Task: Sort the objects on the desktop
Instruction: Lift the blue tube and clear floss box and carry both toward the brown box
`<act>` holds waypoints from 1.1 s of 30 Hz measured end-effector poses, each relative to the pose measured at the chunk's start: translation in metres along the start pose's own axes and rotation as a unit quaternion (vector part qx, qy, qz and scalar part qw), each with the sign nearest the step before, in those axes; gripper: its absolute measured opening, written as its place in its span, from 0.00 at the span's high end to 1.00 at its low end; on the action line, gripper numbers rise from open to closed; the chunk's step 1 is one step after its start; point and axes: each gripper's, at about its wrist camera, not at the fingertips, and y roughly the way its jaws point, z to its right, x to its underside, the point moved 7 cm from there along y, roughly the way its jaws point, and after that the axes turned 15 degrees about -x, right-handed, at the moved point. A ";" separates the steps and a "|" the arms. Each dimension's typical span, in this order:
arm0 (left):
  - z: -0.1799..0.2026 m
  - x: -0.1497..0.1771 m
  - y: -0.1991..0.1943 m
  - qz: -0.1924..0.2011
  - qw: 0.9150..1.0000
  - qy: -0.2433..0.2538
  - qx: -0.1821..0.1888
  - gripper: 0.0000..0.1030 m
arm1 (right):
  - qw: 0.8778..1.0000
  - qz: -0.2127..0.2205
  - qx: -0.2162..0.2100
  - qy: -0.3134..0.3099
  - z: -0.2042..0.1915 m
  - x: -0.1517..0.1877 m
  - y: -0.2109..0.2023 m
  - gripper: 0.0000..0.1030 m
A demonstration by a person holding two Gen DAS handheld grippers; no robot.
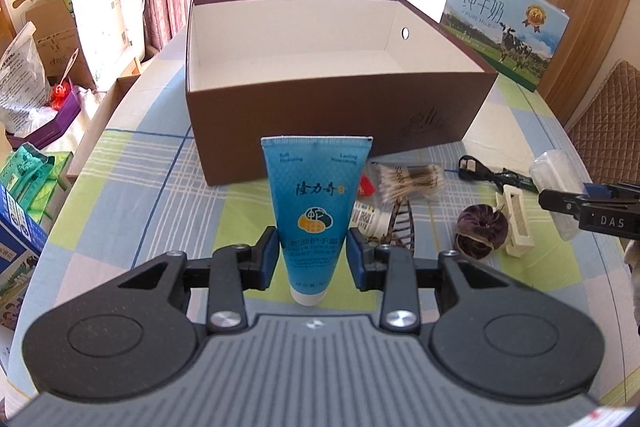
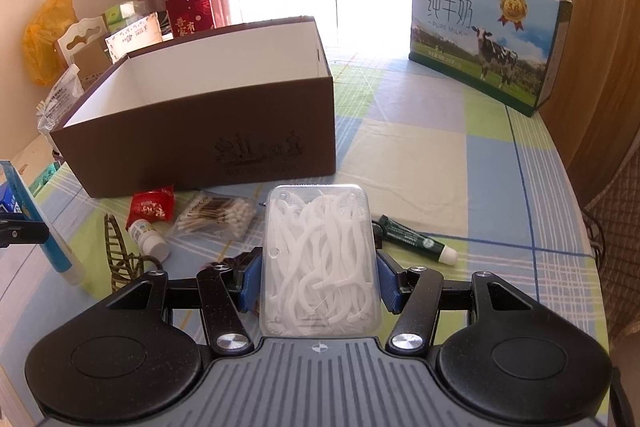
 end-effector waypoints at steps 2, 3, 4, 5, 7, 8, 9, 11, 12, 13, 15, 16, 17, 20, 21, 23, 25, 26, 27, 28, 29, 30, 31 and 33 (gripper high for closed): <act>0.000 -0.003 -0.002 0.004 1.000 0.001 0.002 0.70 | 1.000 0.001 -0.002 -0.003 -0.002 -0.003 0.001 0.47; 0.001 -0.004 -0.002 0.006 1.000 0.001 0.003 0.70 | 1.000 0.002 -0.003 -0.005 -0.003 -0.004 0.001 0.47; 0.001 -0.006 -0.003 0.008 1.000 0.001 0.004 0.70 | 1.000 0.003 -0.005 -0.007 -0.005 -0.006 0.001 0.47; 0.001 -0.008 -0.004 0.010 1.000 0.002 0.005 0.70 | 1.000 0.005 -0.006 -0.008 -0.006 -0.007 0.001 0.47; 0.001 -0.012 -0.006 0.016 1.000 0.001 0.006 0.70 | 1.000 0.007 -0.009 -0.013 -0.010 -0.011 0.002 0.47; 0.001 -0.014 -0.007 0.018 1.000 0.002 0.007 0.70 | 1.000 0.009 -0.011 -0.016 -0.012 -0.013 0.002 0.47; 0.001 -0.016 -0.009 0.021 1.000 0.002 0.008 0.70 | 1.000 0.010 -0.014 -0.019 -0.014 -0.016 0.003 0.47; 0.001 -0.021 -0.011 0.026 1.000 0.002 0.011 0.70 | 0.999 0.013 -0.018 -0.027 -0.018 -0.022 0.004 0.47; 0.001 -0.024 -0.012 0.029 0.999 0.002 0.012 0.70 | 0.999 0.015 -0.020 -0.031 -0.020 -0.025 0.004 0.47; 0.001 -0.027 -0.013 0.033 0.999 0.002 0.013 0.70 | 0.999 0.018 -0.023 -0.034 -0.022 -0.028 0.005 0.47; 0.002 -0.034 -0.016 0.041 0.999 0.003 0.015 0.70 | 0.998 0.024 -0.029 -0.041 -0.027 -0.036 0.005 0.47; 0.003 -0.037 -0.017 0.045 0.999 0.003 0.015 0.70 | 0.998 0.027 -0.032 -0.044 -0.029 -0.040 0.005 0.47; 0.003 -0.041 -0.018 0.049 0.999 0.005 0.016 0.70 | 0.998 0.030 -0.035 -0.047 -0.032 -0.045 0.006 0.47; 0.006 -0.051 -0.020 0.059 0.998 0.008 0.019 0.70 | 0.997 0.040 -0.043 -0.058 -0.039 -0.058 0.007 0.47; 0.007 -0.054 -0.020 0.060 0.998 0.008 0.021 0.70 | 0.996 0.042 -0.045 -0.061 -0.041 -0.062 0.008 0.47; 0.009 -0.060 -0.021 0.064 0.998 0.008 0.026 0.70 | 0.995 0.048 -0.050 -0.067 -0.045 -0.071 0.009 0.47; 0.011 -0.067 -0.021 0.067 0.997 0.008 0.031 0.70 | 0.994 0.054 -0.057 -0.073 -0.049 -0.080 0.010 0.47; 0.012 -0.070 -0.021 0.070 0.997 0.007 0.034 0.70 | 0.994 0.057 -0.061 -0.076 -0.050 -0.084 0.010 0.47; 0.012 -0.075 -0.022 0.073 0.997 0.007 0.036 0.70 | 0.993 0.060 -0.064 -0.080 -0.052 -0.089 0.010 0.47; 0.012 -0.080 -0.023 0.077 0.996 0.006 0.038 0.70 | 0.992 0.063 -0.067 -0.082 -0.054 -0.095 0.010 0.47; 0.012 -0.084 -0.025 0.081 0.996 0.005 0.040 0.70 | 0.992 0.066 -0.070 -0.084 -0.055 -0.100 0.011 0.47; 0.012 -0.090 -0.026 0.085 0.996 0.004 0.041 0.70 | 0.991 0.069 -0.073 -0.085 -0.056 -0.106 0.012 0.47; 0.013 -0.095 -0.027 0.089 0.995 0.004 0.044 0.70 | 0.991 0.072 -0.076 -0.087 -0.057 -0.112 0.012 0.47; 0.014 -0.106 -0.028 0.097 0.994 0.004 0.048 0.70 | 0.989 0.079 -0.083 -0.092 -0.060 -0.123 0.013 0.47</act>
